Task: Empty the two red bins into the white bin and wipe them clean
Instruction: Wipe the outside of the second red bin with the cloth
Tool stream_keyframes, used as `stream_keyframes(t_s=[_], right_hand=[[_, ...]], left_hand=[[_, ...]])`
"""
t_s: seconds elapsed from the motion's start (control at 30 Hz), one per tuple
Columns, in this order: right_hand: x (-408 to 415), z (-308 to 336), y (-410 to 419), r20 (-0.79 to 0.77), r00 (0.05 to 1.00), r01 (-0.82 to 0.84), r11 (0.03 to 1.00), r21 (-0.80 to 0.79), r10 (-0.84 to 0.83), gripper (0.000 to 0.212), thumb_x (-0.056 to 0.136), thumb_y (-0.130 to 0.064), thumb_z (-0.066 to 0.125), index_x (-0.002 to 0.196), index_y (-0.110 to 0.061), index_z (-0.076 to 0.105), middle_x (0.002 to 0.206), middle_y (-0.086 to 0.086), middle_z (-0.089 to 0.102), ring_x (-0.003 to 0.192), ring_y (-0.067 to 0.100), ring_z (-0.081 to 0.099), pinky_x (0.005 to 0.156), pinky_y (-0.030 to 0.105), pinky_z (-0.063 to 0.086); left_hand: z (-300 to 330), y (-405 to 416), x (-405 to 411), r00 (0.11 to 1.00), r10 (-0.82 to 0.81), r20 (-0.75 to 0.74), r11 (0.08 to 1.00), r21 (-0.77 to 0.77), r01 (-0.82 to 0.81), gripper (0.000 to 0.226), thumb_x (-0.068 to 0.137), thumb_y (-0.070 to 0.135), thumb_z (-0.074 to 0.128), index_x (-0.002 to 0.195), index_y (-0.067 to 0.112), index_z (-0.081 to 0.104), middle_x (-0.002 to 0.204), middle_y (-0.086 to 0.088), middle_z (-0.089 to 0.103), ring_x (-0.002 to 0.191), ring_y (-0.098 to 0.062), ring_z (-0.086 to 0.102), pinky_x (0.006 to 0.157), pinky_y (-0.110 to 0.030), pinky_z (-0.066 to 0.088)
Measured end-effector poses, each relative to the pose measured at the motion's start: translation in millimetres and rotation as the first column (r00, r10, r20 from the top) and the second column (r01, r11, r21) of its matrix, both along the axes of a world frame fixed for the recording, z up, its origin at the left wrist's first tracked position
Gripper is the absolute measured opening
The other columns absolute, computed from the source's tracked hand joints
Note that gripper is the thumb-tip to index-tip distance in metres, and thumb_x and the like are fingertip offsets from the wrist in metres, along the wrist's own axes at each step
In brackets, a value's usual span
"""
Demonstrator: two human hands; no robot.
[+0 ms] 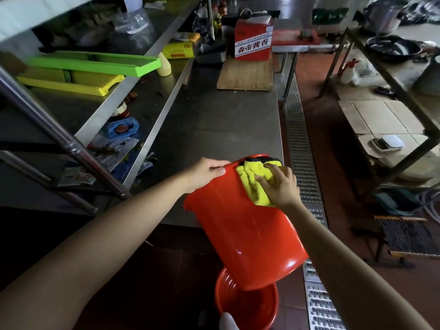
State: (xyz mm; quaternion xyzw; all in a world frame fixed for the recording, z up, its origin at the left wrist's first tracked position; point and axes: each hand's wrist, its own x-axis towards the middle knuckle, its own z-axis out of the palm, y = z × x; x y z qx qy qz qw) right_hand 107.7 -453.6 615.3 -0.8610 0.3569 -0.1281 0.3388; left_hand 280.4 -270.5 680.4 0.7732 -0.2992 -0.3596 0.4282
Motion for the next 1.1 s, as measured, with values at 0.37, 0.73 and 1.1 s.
stream_keyframes(t_s=[0.37, 0.73, 1.1], right_hand=[[-14.4, -15.3, 132.7, -0.099, 0.981, -0.191, 0.729, -0.657, 0.167, 0.054, 0.086, -0.072, 0.051, 0.127, -0.038, 0.055, 0.141, 0.015, 0.043, 0.133, 0.045, 0.036, 0.099, 0.066, 0.029], [-13.1, -7.9, 58.7, -0.015, 0.996, -0.081, 0.882, -0.465, 0.084, 0.058, 0.079, -0.081, 0.051, 0.128, -0.051, 0.05, 0.128, 0.0, 0.045, 0.119, 0.03, 0.044, 0.089, 0.052, 0.044], [-16.0, -20.7, 137.7, -0.072, 0.973, -0.209, 0.706, -0.677, 0.22, 0.048, 0.081, -0.065, 0.06, 0.119, -0.035, 0.058, 0.14, 0.015, 0.046, 0.133, 0.041, 0.039, 0.102, 0.063, 0.028]], left_hand=[[11.4, 10.6, -3.5, 0.975, 0.014, 0.22, 0.995, 0.088, -0.035, 0.02, 0.092, 0.024, 0.065, 0.111, 0.024, 0.072, 0.108, 0.007, 0.07, 0.105, -0.01, 0.063, 0.094, -0.025, 0.048], [6.3, -0.5, -18.8, 0.952, 0.117, 0.282, 0.992, 0.008, -0.124, 0.011, 0.094, 0.02, 0.064, 0.094, 0.01, 0.07, 0.097, -0.009, 0.072, 0.081, -0.012, 0.058, 0.063, -0.015, 0.039], [7.6, -27.2, -14.4, 0.984, 0.134, 0.119, 0.991, -0.002, -0.135, 0.005, 0.091, 0.014, 0.067, 0.087, 0.014, 0.069, 0.096, -0.011, 0.07, 0.085, -0.012, 0.057, 0.083, -0.025, 0.044]])
